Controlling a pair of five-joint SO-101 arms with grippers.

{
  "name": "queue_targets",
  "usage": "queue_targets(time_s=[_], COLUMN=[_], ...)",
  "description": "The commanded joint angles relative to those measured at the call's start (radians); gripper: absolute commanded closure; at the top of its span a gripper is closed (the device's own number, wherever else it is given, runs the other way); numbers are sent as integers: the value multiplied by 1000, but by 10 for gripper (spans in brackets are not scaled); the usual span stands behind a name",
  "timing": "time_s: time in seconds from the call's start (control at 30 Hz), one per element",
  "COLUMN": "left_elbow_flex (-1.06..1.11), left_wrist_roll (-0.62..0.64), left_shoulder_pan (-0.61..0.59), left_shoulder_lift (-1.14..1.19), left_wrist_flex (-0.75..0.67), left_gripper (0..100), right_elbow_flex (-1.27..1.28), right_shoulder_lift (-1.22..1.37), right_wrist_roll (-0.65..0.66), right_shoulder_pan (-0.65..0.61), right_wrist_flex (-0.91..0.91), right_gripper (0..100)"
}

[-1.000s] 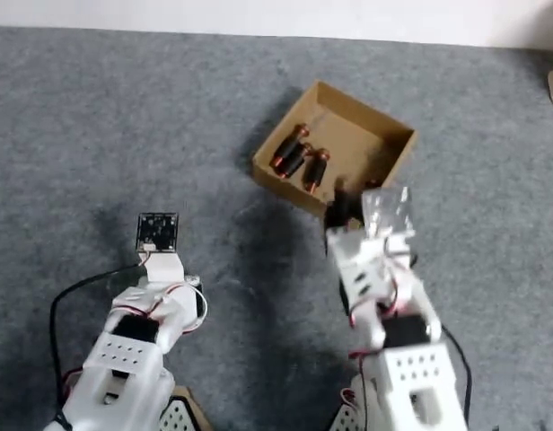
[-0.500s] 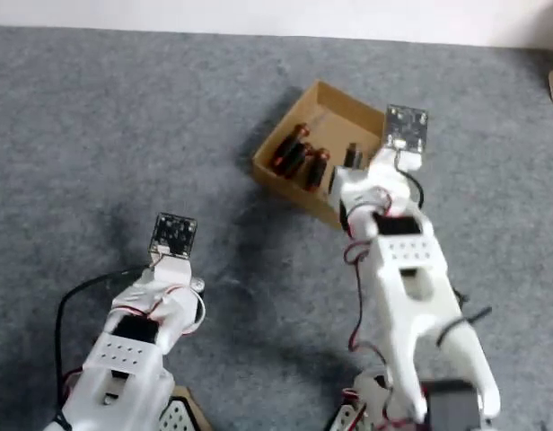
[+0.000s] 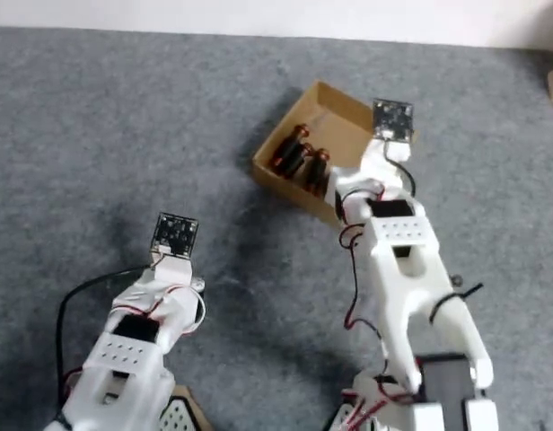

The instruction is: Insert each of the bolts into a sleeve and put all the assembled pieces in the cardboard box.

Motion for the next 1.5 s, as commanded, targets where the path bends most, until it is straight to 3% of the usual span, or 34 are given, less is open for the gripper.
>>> queue_targets(time_s=[0.0,0.2,0.5,0.7,1.23,1.47], left_elbow_flex=[-13,-13,-18,67,62,62], left_wrist_roll=[-6,-6,-5,-5,-11,-11], left_shoulder_pan=[-30,-65,-68,-62,-70,-64], left_shoulder_lift=[-12,-12,-22,-243,-809,-802], left_wrist_flex=[-20,-20,20,64,660,867], left_gripper=[993,993,994,994,994,993], right_elbow_flex=[-5,166,479,627,1093,1098], right_shoulder_lift=[-154,-372,-619,-791,-1438,-1547], right_wrist_roll=[25,97,183,230,230,229], right_shoulder_pan=[-24,-22,48,91,93,91], right_wrist_flex=[94,240,259,257,266,628], right_gripper=[993,994,994,994,994,994])
